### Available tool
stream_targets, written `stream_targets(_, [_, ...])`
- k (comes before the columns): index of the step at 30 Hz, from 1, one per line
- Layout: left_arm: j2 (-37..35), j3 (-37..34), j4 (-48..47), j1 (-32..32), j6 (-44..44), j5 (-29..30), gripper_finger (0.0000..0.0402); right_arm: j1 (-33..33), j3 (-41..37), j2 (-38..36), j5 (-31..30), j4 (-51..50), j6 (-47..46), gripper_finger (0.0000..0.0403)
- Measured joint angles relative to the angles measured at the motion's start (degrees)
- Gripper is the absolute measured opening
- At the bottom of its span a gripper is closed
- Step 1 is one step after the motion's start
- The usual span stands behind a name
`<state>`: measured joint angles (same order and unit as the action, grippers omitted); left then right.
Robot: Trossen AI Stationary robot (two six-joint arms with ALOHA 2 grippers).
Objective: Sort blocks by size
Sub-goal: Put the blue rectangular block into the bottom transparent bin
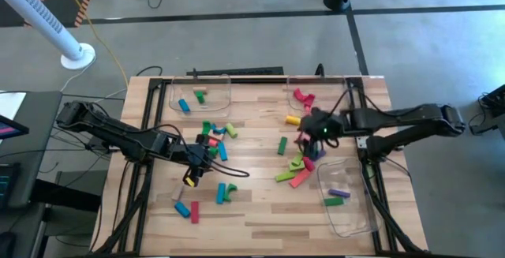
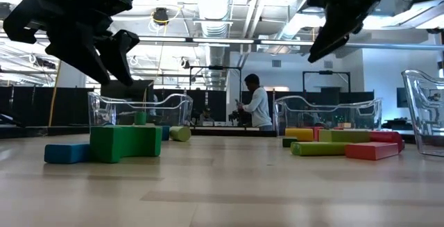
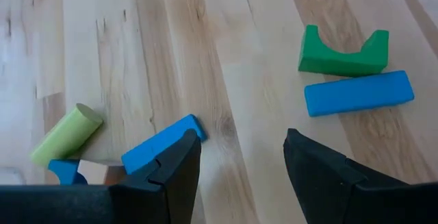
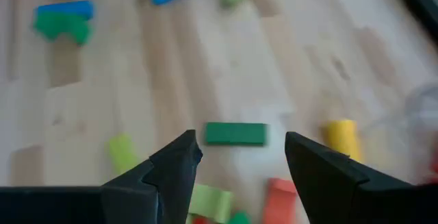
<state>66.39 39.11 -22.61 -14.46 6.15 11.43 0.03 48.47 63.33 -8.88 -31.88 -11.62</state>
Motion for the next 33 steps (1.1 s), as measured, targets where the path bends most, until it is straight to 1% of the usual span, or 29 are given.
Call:
stream_targets(5, [0.0, 0.0, 0.5, 0.9, 2.4, 0.0, 0.0199, 6.4, 0.0, 3.4, 0.0, 5.1, 0.0, 0.0249])
stream_targets(10, [0.0, 0.0, 0.4, 2.7, 3.9, 0.0, 0.0199, 10.9, 0.0, 7.7, -0.1, 10.2, 0.0, 0.0249])
stream_targets(17, [0.0, 0.0, 0.6, 5.4, 7.9, 0.0, 0.0199, 15.1, 0.0, 13.6, -0.2, 14.7, 0.0, 0.0249])
stream_targets(23, [0.5, 0.0, 3.2, 8.3, 13.1, -0.9, 0.0199, 17.2, 0.0, 16.3, -0.2, 18.9, 0.0, 0.0249])
stream_targets(28, [3.8, 0.0, 6.6, 11.0, 18.1, -4.0, 0.0199, 18.5, 0.0, 16.6, -0.2, 23.9, 0.0, 0.0249])
stream_targets(30, [6.2, 0.0, 7.5, 11.9, 20.2, -5.3, 0.0199, 18.9, 0.0, 16.6, -0.2, 25.0, 0.1, 0.0249])
stream_targets(33, [10.4, 0.0, 7.5, 13.2, 23.5, -5.4, 0.0199, 19.6, 0.0, 16.5, -0.2, 26.8, 0.4, 0.0249])
